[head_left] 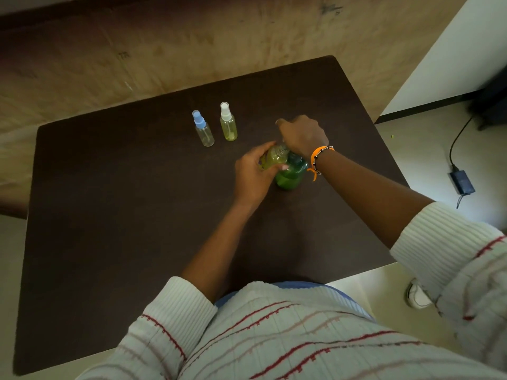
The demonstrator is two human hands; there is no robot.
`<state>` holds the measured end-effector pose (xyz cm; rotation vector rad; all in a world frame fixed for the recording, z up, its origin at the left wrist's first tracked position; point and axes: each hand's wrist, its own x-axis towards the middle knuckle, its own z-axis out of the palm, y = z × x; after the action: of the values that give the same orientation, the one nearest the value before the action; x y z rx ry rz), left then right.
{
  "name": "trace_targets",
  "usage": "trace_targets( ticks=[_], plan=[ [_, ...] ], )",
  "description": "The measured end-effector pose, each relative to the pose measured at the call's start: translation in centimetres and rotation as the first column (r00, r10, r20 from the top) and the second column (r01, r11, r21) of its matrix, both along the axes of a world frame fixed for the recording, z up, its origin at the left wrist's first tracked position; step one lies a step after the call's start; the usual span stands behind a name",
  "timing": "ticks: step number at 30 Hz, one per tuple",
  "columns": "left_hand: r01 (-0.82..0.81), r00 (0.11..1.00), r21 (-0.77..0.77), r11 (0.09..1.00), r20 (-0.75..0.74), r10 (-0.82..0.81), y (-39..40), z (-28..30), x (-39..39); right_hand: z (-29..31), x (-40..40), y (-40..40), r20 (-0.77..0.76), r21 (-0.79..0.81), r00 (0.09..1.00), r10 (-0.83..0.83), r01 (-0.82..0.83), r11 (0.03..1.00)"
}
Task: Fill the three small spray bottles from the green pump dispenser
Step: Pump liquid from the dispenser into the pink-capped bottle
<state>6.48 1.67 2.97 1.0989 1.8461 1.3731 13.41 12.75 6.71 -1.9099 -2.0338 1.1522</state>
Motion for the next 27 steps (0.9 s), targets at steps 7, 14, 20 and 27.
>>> trace_targets(
  ticks=[7, 14, 20, 27],
  plan=[
    [0.005, 1.000, -0.015, 1.000, -0.013, -0.005, -0.16, -0.10, 0.07, -0.15, -0.07, -0.19, 0.047, 0.099, 0.998, -0.050, 0.045, 0.994],
    [0.007, 1.000, -0.029, 1.000, -0.017, -0.008, -0.26, -0.13, -0.11, 0.26, -0.23, -0.26, 0.099, 0.097, 0.995, 0.022, -0.032, 0.995],
    [0.006, 0.998, -0.022, 1.000, -0.057, -0.008, -0.22, -0.07, 0.09, 0.37, -0.17, -0.37, 0.086, 0.120, 0.996, -0.002, -0.008, 0.993],
    [0.009, 0.995, -0.021, 1.000, -0.102, -0.012, -0.23, 0.17, -0.19, 0.39, -0.14, -0.54, 0.095, 0.149, 0.995, 0.009, -0.023, 0.989]
  ],
)
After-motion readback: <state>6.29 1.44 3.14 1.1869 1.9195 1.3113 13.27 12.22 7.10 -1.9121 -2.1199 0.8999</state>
